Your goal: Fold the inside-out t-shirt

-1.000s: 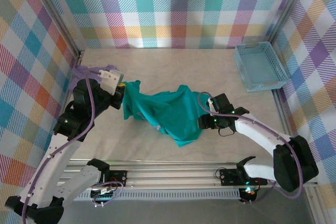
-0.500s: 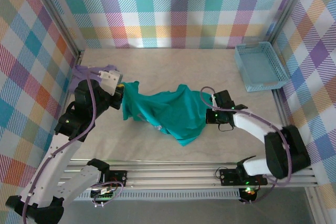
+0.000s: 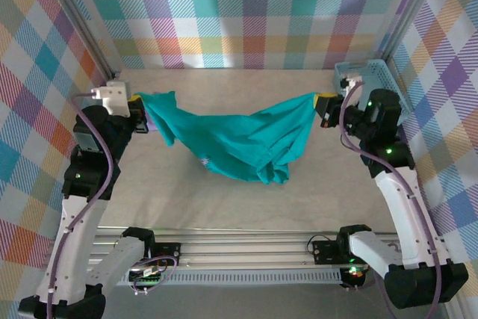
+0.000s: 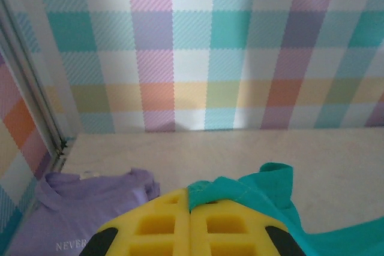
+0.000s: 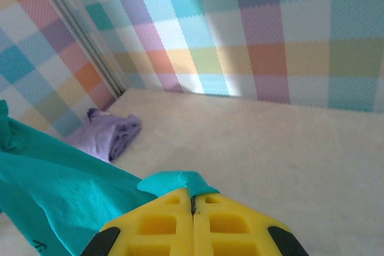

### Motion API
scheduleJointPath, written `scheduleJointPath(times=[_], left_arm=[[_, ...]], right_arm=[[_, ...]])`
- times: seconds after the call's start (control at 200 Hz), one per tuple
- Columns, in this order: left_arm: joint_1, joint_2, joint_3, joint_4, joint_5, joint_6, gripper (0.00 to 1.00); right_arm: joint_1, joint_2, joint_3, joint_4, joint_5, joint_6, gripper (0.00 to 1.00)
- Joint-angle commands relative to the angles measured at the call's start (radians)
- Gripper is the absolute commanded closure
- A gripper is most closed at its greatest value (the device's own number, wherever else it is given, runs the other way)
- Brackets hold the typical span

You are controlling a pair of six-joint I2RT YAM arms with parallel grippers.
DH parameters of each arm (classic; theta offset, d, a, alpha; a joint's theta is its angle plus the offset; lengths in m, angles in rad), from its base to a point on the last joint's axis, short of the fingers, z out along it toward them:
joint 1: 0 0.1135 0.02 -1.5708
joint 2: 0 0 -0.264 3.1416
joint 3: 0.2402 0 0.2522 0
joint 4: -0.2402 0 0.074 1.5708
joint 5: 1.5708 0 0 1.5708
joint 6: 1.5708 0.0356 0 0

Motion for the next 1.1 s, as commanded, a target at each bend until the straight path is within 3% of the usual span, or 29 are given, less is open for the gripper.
scheduleJointPath(times=[0.0, 0.135, 0.315, 0.405, 0.57, 0.7, 0.835, 0.945, 1.095], left_arm=[[0.018, -0.022, 0.030, 0.039, -0.024, -0.006, 1.00], [0.018, -0.032, 0.009, 0.034, 0.011, 0.001, 1.00], [0.018, -0.028, -0.005, -0.010, 0.287, -0.032, 1.00], [0.018, -0.026, -0.045, -0.004, 0.350, -0.072, 1.00], [0.018, 0.002, -0.108, -0.001, 0.367, -0.136, 1.00], [0.017, 0.016, -0.131, -0.002, 0.387, -0.157, 1.00], [0.017, 0.011, -0.150, -0.004, 0.374, -0.148, 1.00], [0.016, 0.013, -0.151, -0.018, 0.364, -0.127, 1.00], [0.017, 0.012, -0.160, -0.017, 0.357, -0.113, 1.00]], right_arm=[[-0.029, 0.022, 0.064, -0.033, -0.109, -0.033, 1.00], [-0.060, 0.061, 0.124, -0.038, -0.124, -0.018, 1.00], [-0.083, 0.198, 0.181, -0.079, -0.143, 0.073, 1.00], [-0.083, 0.328, 0.151, -0.055, -0.144, 0.128, 1.00], [-0.082, 0.653, 0.238, -0.110, 0.018, 0.096, 0.80], [-0.063, 0.697, 0.237, -0.151, 0.130, 0.059, 0.69], [0.051, 0.571, 0.078, -0.164, 0.248, 0.045, 0.58], [0.230, 0.464, -0.051, -0.166, 0.346, 0.090, 0.52], [0.436, 0.472, -0.126, -0.188, 0.465, 0.213, 0.46]])
